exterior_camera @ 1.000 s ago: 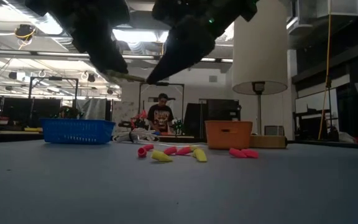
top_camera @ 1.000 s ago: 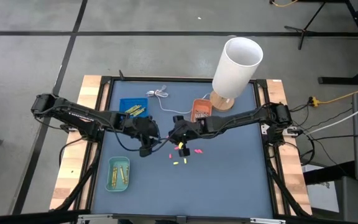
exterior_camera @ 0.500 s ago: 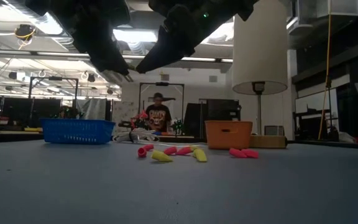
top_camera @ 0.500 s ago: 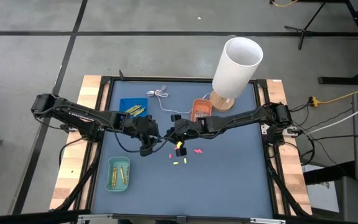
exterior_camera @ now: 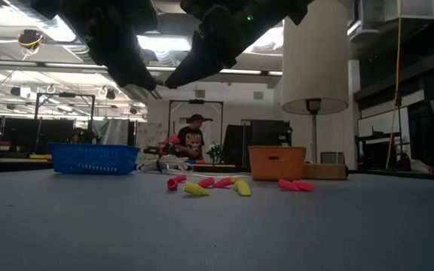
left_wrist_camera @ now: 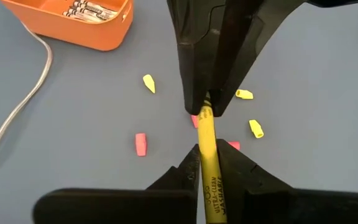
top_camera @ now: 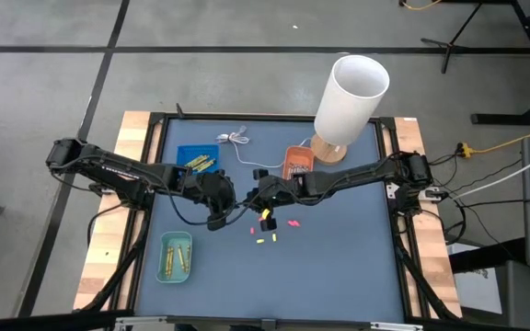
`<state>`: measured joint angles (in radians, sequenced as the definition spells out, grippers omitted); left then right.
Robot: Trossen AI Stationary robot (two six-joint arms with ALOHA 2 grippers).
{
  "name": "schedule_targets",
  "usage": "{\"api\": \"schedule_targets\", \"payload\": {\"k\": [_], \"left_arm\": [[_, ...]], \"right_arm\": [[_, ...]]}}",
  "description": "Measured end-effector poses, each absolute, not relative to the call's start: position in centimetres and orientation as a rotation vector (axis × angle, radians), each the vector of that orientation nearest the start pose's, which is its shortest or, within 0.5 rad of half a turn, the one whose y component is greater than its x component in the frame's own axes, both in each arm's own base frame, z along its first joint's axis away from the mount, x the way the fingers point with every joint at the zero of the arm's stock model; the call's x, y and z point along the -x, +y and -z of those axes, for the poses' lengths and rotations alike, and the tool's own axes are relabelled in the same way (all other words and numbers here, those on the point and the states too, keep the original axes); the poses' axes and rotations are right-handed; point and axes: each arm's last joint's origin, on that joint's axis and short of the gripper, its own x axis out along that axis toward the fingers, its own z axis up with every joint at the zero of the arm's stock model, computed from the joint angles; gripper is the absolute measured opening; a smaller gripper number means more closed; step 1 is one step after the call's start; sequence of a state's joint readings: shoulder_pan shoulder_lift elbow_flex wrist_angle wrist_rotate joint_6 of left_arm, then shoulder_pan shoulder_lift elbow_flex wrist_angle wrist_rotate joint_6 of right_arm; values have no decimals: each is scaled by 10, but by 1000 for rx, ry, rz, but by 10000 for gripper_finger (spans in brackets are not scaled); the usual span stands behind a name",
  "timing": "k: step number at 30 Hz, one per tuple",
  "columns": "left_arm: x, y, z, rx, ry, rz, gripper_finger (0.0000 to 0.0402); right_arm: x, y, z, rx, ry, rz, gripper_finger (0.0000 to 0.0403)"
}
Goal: Sort crayons
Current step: Put the green crayon into the blue bin
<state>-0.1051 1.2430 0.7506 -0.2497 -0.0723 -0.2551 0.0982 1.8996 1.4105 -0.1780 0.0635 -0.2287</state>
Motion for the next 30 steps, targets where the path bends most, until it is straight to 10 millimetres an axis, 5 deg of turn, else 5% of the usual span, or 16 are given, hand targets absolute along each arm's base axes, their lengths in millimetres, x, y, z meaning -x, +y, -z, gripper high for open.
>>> {"api": "schedule_targets", "payload": {"k": [18, 30], "left_arm": [[-249, -24, -225, 178, 736, -62, 10], [-250, -21, -226, 182, 732, -65, 10]], "right_arm": [[-424, 40, -232, 274, 661, -113, 33], [-424, 40, -232, 276, 660, -113, 143]]}}
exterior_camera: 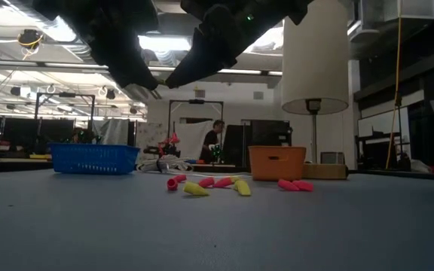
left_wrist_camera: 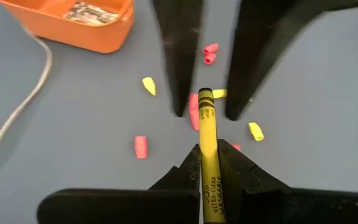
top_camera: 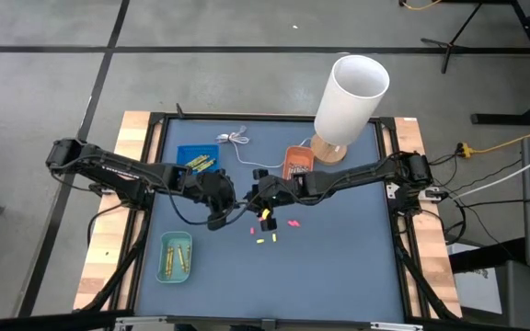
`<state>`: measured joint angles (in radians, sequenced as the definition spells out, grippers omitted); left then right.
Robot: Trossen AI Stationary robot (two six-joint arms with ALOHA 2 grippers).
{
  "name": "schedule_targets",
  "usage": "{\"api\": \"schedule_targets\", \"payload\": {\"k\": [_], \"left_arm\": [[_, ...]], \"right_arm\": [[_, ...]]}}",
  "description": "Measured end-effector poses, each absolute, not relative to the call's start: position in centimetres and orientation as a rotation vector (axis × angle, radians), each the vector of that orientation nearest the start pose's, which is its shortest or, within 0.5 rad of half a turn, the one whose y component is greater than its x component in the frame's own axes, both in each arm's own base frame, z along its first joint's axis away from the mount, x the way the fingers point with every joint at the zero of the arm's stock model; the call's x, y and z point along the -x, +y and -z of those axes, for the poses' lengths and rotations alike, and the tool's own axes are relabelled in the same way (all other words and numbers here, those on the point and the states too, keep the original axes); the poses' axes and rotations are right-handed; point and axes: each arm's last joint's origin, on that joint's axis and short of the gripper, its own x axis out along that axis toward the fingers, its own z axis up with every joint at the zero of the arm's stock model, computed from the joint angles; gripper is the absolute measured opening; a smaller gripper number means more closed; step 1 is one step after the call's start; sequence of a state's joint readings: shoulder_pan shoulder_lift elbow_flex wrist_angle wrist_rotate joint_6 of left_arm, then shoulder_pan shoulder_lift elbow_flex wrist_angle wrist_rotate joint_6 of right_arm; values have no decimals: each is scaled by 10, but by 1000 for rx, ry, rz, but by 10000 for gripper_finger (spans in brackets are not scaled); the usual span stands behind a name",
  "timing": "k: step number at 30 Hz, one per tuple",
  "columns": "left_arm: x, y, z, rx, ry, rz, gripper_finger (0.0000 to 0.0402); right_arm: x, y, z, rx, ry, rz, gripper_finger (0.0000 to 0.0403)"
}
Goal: Sort crayons
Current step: Put the green crayon into the blue bin
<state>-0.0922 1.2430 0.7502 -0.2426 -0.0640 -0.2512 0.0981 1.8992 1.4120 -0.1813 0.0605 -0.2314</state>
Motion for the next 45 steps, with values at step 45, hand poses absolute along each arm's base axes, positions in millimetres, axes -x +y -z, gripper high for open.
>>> {"api": "schedule_targets", "payload": {"k": [45], "left_arm": [[-186, 87, -200, 160, 1227, -858, 10]], "right_arm": [[-196, 18, -345, 40, 835, -24, 140]]}}
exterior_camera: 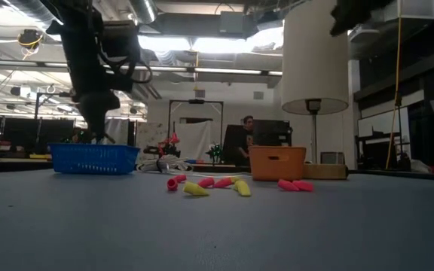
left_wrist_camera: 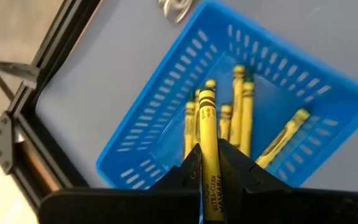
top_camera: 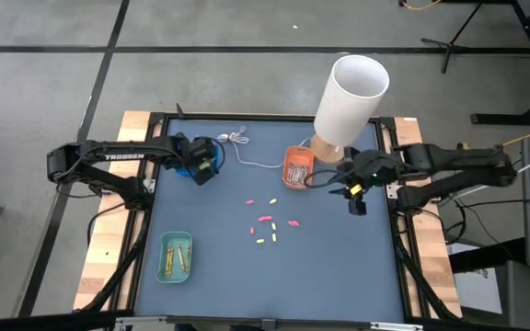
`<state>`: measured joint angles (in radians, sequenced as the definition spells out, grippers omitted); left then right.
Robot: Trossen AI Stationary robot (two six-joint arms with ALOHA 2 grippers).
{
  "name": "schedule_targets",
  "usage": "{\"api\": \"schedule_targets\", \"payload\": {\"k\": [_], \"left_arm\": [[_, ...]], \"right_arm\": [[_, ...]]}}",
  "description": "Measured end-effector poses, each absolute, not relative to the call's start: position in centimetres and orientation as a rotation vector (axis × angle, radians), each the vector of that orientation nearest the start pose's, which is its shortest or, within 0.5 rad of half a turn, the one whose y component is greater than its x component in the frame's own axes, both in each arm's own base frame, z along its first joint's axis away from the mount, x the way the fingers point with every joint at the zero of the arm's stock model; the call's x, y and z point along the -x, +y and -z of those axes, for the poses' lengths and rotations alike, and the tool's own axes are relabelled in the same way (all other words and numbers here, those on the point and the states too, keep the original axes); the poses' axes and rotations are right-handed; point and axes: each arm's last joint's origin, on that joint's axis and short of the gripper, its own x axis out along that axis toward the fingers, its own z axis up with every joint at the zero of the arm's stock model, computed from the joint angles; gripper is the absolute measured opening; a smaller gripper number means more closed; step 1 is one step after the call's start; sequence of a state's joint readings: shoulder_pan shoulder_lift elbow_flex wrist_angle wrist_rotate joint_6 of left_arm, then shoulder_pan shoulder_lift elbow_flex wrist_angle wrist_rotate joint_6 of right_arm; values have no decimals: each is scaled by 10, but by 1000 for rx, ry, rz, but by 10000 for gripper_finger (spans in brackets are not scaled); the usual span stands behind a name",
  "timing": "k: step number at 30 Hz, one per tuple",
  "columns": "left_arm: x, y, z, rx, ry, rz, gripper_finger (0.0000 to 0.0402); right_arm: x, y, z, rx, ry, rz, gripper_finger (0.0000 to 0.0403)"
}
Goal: Sort crayons
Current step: Put the green crayon into the blue bin, then return to Home Position
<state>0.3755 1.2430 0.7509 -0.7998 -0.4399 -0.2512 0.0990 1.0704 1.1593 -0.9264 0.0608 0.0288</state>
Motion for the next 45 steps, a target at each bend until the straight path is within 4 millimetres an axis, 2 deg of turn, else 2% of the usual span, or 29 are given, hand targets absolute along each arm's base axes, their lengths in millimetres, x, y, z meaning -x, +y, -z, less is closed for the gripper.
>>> {"api": "schedule_targets", "payload": {"k": [9, 15, 27, 39, 45], "left_arm": [[-184, 90, -200, 163, 1231, -884, 10], [-184, 90, -200, 164, 1229, -884, 11], [-185, 91, -201, 171, 1218, -890, 92], [-185, 91, -201, 172, 1213, -891, 97], [-186, 91, -201, 173, 1204, -892, 97]], "right_arm": [[-163, 14, -280, -32, 715, -3, 140], [-141, 12, -254, -51, 593, -6, 140], [-97, 8, -249, -77, 286, -20, 140], [-64, 4, -238, -65, 78, -3, 140], [-66, 3, -233, -61, 78, 37, 140]]}}
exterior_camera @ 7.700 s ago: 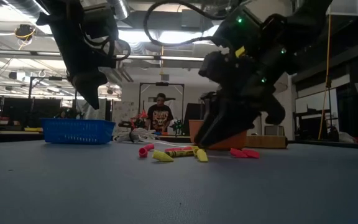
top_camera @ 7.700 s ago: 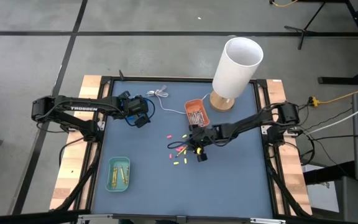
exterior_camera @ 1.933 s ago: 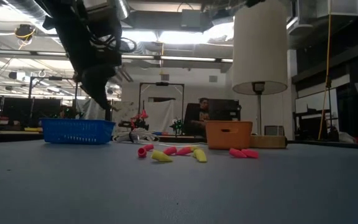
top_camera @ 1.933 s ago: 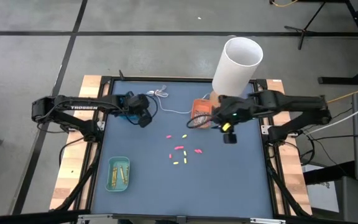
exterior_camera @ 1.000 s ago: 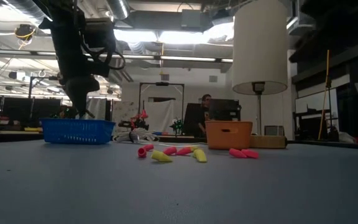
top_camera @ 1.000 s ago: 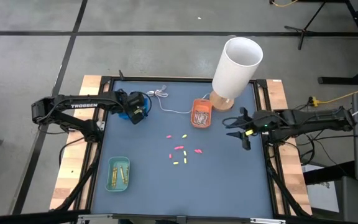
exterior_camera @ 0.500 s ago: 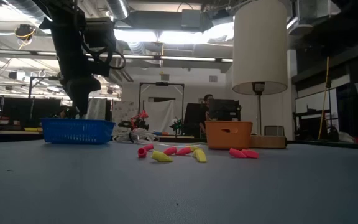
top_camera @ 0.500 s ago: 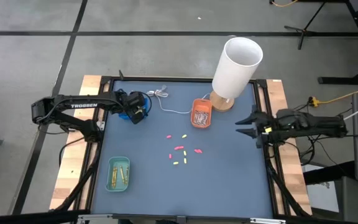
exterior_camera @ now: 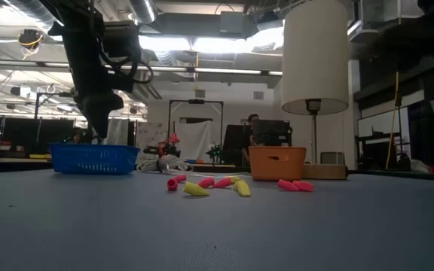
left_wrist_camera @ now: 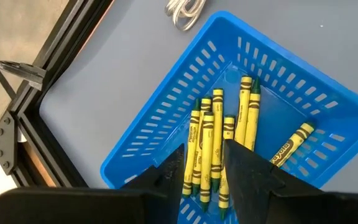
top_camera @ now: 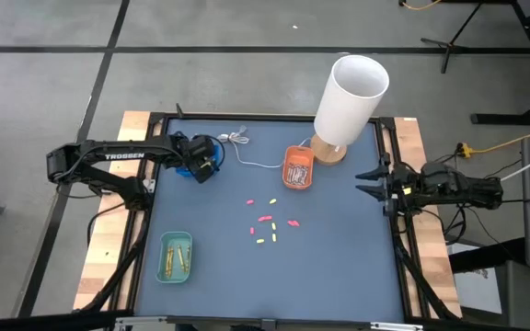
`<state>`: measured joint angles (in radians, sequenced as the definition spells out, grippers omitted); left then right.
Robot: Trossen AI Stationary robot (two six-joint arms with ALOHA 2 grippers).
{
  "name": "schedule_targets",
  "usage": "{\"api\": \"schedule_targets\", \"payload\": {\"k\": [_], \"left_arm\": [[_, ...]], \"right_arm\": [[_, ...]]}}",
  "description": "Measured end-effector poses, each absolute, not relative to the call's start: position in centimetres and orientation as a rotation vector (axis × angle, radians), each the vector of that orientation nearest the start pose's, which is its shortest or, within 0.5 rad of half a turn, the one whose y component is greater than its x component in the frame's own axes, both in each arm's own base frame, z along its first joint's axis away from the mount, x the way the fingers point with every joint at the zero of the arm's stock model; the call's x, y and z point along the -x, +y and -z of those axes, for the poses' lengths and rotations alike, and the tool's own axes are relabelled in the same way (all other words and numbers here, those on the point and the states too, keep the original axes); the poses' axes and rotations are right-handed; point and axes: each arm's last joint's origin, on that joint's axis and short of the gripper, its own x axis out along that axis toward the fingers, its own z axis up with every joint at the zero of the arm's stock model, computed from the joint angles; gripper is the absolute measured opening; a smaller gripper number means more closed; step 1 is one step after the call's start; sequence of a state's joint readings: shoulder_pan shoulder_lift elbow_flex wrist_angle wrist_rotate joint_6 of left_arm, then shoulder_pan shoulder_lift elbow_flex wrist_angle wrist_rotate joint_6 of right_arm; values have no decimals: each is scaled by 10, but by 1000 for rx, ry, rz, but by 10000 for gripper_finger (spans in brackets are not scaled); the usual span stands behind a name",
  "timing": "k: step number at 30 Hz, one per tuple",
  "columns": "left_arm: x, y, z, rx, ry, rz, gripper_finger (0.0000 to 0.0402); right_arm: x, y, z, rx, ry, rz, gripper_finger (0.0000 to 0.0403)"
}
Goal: Sort crayons
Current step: Return to Home Position
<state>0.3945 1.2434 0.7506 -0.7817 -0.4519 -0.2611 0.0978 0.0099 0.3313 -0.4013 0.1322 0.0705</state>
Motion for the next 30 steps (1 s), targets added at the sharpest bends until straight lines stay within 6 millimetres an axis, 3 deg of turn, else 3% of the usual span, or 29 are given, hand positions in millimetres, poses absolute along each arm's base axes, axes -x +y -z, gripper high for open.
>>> {"api": "schedule_targets", "payload": {"k": [20, 30], "left_arm": [[-190, 92, -202, 177, 1160, -893, 97], [-190, 92, -202, 177, 1160, -893, 97]], "right_arm": [[-93, 5, -176, -66, 35, 44, 140], [-94, 5, -176, -22, -1, 52, 140]]}}
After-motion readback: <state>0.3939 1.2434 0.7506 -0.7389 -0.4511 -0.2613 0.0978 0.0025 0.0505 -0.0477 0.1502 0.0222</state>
